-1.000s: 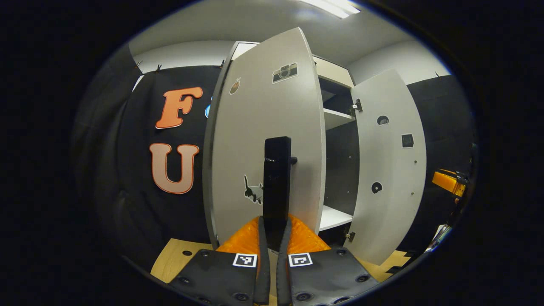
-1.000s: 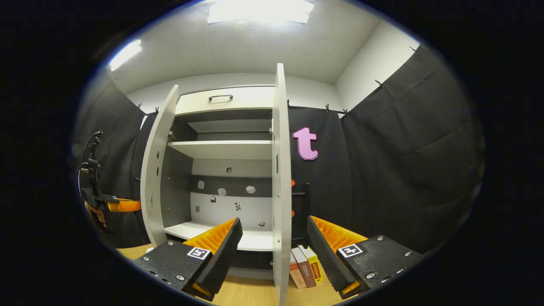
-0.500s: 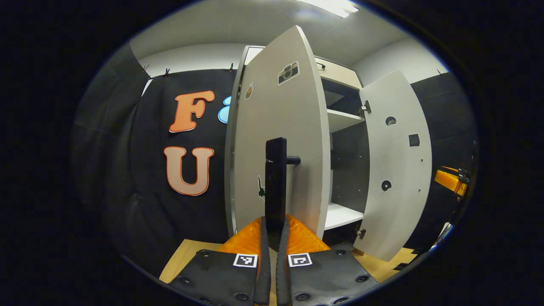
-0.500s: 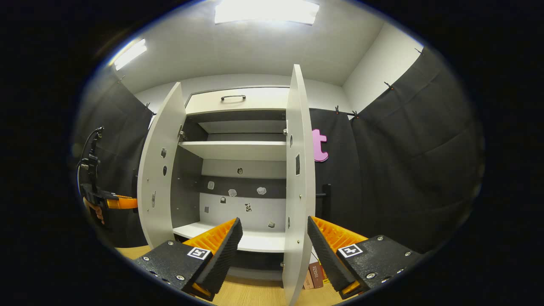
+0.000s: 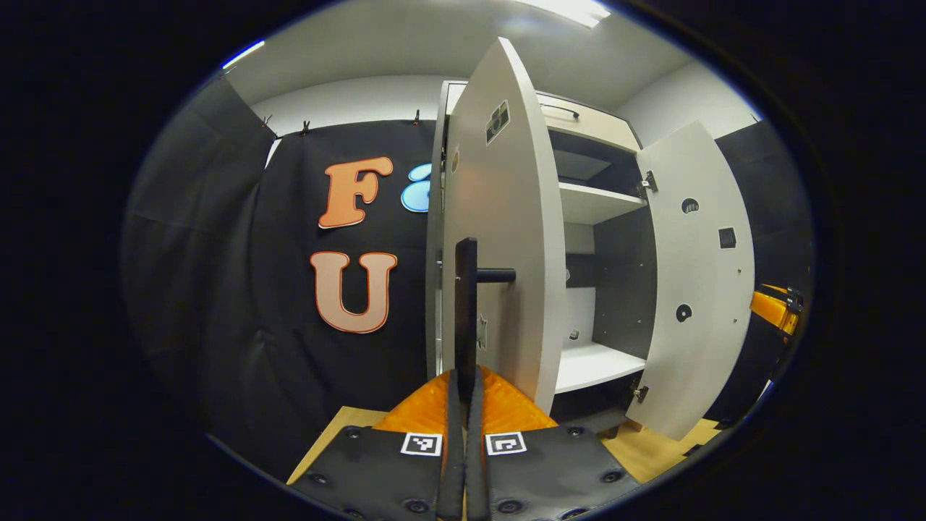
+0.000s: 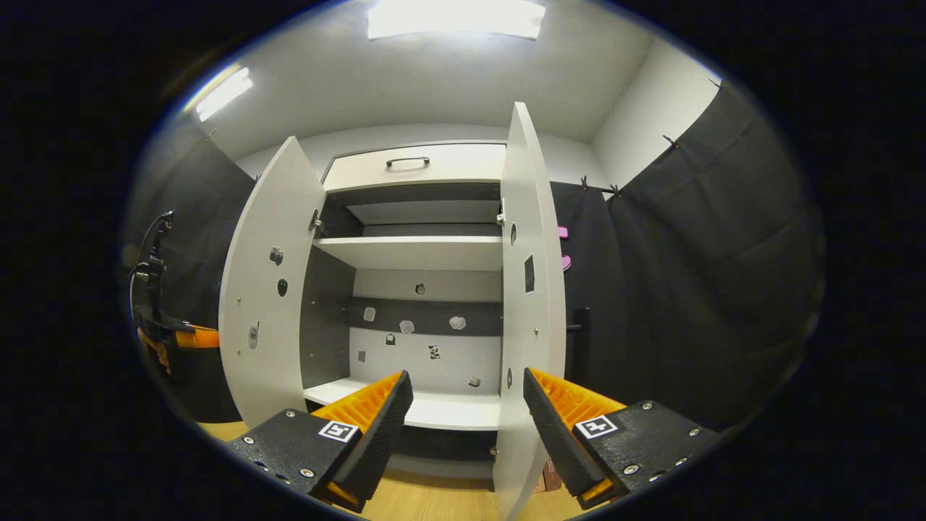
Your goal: Open the right door of the double-door shoe cabinet with the right hand, and open the left door with the left hand.
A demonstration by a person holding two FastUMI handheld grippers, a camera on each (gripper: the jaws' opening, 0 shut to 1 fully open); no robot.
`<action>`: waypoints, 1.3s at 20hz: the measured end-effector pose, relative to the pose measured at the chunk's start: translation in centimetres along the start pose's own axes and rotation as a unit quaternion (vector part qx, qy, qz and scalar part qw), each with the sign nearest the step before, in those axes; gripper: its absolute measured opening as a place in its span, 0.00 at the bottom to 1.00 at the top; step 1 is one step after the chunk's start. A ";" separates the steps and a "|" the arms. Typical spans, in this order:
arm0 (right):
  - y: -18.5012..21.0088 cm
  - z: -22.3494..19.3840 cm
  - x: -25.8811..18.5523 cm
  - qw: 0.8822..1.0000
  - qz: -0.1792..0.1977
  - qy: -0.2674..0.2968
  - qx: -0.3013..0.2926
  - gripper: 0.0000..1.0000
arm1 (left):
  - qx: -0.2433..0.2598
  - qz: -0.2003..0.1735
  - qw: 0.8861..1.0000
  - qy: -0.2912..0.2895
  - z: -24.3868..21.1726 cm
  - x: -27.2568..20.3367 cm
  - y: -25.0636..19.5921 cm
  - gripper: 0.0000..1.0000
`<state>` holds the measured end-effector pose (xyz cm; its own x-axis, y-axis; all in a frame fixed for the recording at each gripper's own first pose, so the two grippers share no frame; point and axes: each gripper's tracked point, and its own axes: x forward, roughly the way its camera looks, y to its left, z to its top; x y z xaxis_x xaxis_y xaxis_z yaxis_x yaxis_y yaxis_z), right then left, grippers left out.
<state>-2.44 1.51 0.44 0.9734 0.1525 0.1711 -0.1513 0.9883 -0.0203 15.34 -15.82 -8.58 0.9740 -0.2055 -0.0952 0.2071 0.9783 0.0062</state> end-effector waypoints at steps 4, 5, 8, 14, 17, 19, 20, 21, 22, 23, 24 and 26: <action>0.6 -0.5 0.6 1.000 0.006 0.004 0.005 0.93 | 0.001 0.027 1.000 -0.002 0.1 -0.2 1.5 0.07; 0.7 -0.5 0.5 1.000 0.007 0.004 0.005 0.93 | 0.002 0.035 0.999 -0.002 0.1 -0.1 1.9 0.07; 0.4 -0.5 0.7 1.000 0.001 0.006 0.003 0.93 | 0.009 0.067 0.998 0.001 0.0 -0.3 3.6 0.07; -0.4 0.0 1.2 1.000 -0.015 0.009 -0.006 0.93 | -0.015 0.060 0.998 0.014 -0.4 -1.0 2.8 0.08; -0.5 0.4 1.1 1.000 -0.017 0.009 -0.005 0.93 | -0.007 0.062 0.998 0.013 -0.3 -1.5 2.7 0.10; -0.7 0.6 1.0 1.000 -0.018 0.009 -0.005 0.93 | -0.002 0.084 0.996 0.008 0.1 -2.0 3.5 0.20; -0.9 0.7 1.0 1.000 -0.020 0.009 -0.007 0.93 | -0.005 0.091 0.996 0.006 0.2 -2.2 3.6 0.34; -1.0 0.7 1.0 1.000 -0.021 0.009 -0.009 0.93 | -0.008 0.095 0.995 0.006 0.2 -2.3 3.4 0.41; -1.0 0.8 1.0 1.000 -0.022 0.011 -0.011 0.93 | -0.013 0.092 0.996 0.008 0.1 -2.5 3.1 0.52; -1.1 0.7 0.8 1.000 -0.023 0.013 -0.011 0.93 | -0.019 0.083 0.996 0.009 0.2 -2.6 2.5 0.55; -1.2 0.6 0.8 1.000 -0.024 0.015 -0.010 0.93 | -0.024 0.070 0.997 0.009 0.3 -2.6 1.7 0.69; -1.1 0.4 0.7 0.999 -0.023 0.021 -0.008 0.93 | -0.024 0.056 0.998 0.009 0.3 -2.7 0.9 0.78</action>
<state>-1.65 0.54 1.02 0.9855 0.1076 0.1308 -0.1046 0.9941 -0.0298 12.89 -14.34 -8.01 0.9889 -0.0949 -0.1145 0.0921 0.9953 -0.0297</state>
